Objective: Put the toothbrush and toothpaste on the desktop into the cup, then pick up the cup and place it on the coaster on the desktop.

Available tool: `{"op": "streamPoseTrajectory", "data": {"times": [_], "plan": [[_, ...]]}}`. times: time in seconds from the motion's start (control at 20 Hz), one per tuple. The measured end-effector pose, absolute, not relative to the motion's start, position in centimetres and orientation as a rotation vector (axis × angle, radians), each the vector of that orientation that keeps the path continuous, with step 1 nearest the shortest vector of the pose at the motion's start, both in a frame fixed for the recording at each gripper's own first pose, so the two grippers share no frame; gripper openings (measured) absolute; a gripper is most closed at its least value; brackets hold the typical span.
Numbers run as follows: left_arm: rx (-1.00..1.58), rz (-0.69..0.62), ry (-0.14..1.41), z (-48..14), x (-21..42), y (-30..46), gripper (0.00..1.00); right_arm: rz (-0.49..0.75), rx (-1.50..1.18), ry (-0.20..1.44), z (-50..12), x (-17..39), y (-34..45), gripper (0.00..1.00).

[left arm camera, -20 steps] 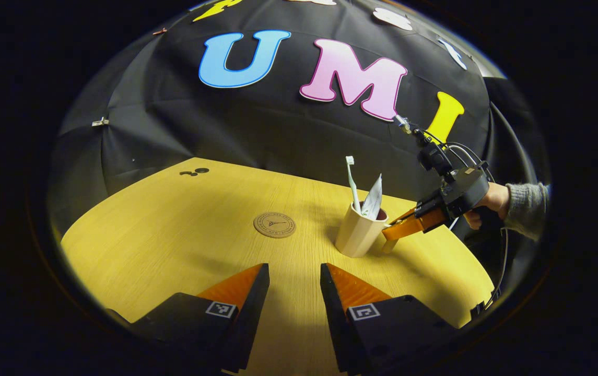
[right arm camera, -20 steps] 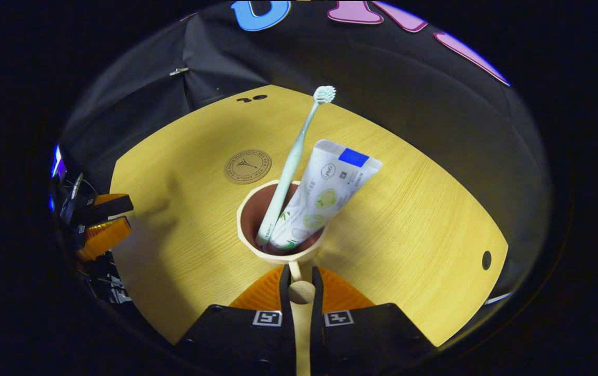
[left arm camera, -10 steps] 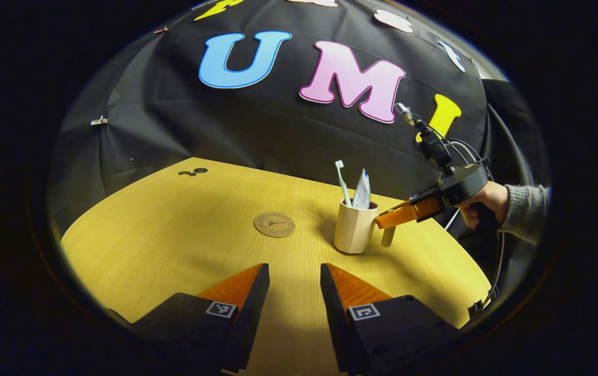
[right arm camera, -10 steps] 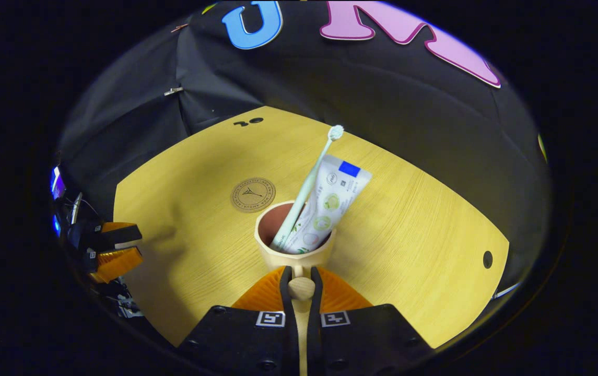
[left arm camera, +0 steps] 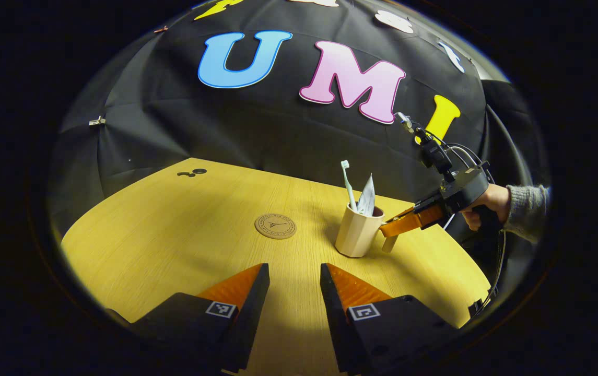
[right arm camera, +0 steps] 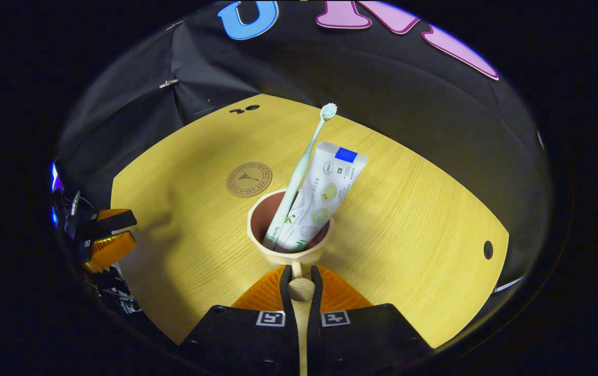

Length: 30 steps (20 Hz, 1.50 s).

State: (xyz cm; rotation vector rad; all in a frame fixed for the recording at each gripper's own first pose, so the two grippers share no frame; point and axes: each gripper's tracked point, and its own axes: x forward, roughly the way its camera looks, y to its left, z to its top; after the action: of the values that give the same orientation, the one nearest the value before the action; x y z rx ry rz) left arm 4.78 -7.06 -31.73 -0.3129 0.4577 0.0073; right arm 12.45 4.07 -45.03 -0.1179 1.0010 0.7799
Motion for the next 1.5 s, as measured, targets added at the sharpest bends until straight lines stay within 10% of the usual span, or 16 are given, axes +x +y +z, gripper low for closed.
{"op": "streamPoseTrajectory", "data": {"times": [0.95,1.5], "plan": [[-0.317,0.017,0.481,-33.0,5.5,-5.4,0.64,0.808,-0.221,1.195,-47.6,11.0,4.2,0.30],[-0.333,0.028,0.483,-33.6,5.7,-3.8,0.64,0.855,-0.174,1.109,-47.2,11.2,4.8,0.06]]}}
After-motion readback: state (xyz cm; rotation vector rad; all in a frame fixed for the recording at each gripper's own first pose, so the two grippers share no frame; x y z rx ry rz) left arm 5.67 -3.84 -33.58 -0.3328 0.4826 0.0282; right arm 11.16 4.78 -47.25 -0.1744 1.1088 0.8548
